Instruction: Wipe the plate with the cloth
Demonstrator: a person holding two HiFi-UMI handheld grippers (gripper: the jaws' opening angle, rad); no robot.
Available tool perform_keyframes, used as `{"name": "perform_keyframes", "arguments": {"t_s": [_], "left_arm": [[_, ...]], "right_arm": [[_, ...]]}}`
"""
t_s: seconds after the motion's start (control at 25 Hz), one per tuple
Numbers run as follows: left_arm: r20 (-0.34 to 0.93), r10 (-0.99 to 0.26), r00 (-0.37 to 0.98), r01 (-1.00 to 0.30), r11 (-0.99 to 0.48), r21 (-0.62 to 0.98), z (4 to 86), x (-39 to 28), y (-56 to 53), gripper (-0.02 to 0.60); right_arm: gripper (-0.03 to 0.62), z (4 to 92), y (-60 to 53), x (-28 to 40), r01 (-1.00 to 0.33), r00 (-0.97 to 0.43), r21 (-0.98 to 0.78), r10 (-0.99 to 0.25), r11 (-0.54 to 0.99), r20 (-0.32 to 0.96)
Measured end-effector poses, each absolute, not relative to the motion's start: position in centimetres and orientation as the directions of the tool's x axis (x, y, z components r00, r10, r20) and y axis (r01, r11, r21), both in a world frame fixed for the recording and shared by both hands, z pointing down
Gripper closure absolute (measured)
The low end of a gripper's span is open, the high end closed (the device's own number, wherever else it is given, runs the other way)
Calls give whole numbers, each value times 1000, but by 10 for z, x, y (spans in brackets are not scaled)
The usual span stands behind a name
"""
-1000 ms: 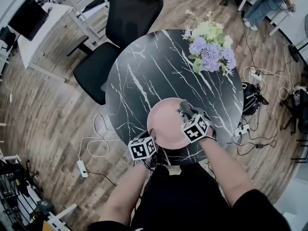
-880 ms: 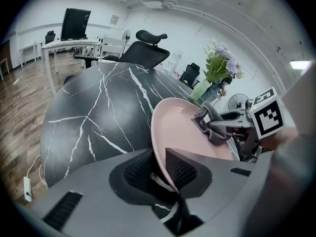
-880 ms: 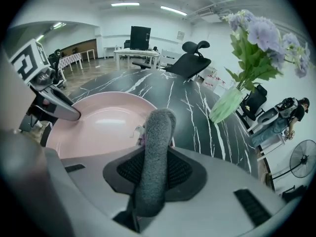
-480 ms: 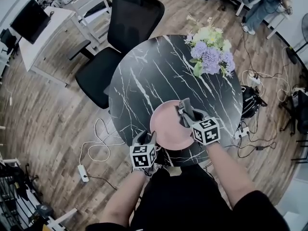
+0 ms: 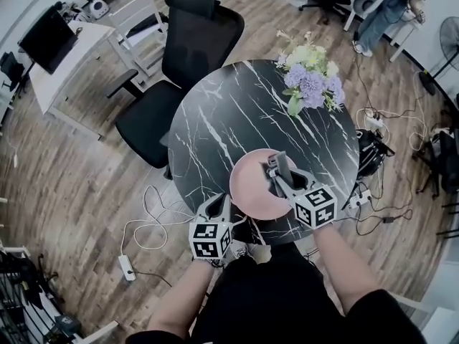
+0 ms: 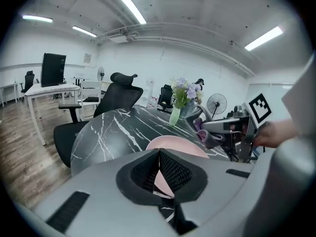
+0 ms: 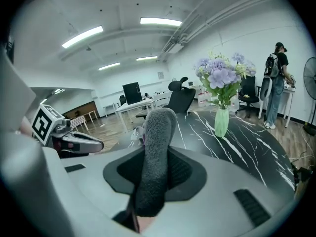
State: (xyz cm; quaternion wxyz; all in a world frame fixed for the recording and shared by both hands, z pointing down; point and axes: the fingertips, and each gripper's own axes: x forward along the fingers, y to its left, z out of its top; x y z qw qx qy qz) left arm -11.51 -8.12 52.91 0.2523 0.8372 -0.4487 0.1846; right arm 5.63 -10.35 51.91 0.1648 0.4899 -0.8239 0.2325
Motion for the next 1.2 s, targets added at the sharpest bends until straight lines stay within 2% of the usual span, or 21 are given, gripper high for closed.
{"name": "perform_keyframes", "arguments": {"t_s": [0.2,0.4,0.84,1.2], "left_arm": [[431,-660,615,-788,-532,310,485,-110,-77,563],[385,-629,676,-736,-601,311,464,-104,-65,563],[413,-591,693,-718,-618,320,476,-90,-22,563],[424,-635,646,-763,-557,329,475,-74,21,563]], "right_arm": [[485,496,-81,48,-893,-451,-240,-772,382,449],[485,483,-52,38,-902,-431,-236,-793,362,431],[485,477,-3,45,-902,-431,-218,-797,372,424],[485,473,26,57,-850,-526,-215,-750,481,401]]}}
